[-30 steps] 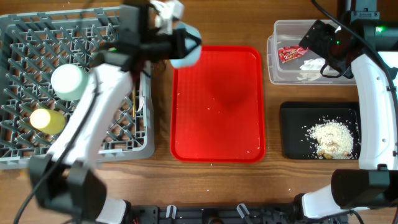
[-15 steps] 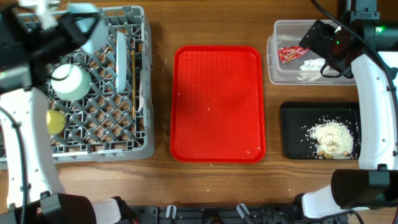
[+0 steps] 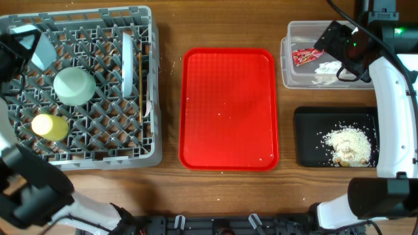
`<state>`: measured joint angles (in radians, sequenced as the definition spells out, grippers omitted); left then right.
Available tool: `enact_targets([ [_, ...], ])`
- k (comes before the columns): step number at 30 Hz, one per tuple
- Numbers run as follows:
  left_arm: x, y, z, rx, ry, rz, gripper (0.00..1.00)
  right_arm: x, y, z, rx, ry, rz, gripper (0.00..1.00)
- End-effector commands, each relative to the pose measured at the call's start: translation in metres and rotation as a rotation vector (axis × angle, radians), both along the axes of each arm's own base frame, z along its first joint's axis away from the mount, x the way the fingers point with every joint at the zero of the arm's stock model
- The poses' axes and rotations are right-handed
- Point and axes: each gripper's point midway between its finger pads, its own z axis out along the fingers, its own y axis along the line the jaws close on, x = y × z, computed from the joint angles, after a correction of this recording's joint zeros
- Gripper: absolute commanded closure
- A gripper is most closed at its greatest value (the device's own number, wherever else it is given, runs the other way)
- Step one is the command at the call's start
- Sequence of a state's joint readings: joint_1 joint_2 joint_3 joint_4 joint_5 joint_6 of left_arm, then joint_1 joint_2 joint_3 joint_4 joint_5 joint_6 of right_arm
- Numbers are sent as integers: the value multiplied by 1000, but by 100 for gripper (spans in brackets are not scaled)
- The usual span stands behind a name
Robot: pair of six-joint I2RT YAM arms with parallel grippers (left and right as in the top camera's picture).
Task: Sort waste into correct bins and load items into the dishwasher rack
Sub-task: 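Carry the white saucer left and set it in the rack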
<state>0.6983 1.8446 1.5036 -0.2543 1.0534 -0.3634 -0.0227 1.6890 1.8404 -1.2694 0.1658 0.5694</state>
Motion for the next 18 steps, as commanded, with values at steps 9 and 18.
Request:
enact_targets([
  [9, -9, 71, -80, -241, 40, 46, 96, 1, -2, 7, -20, -16, 11, 0],
  [18, -36, 94, -99, -359, 90, 91, 86, 1, -2, 7, -20, -16, 11, 0],
])
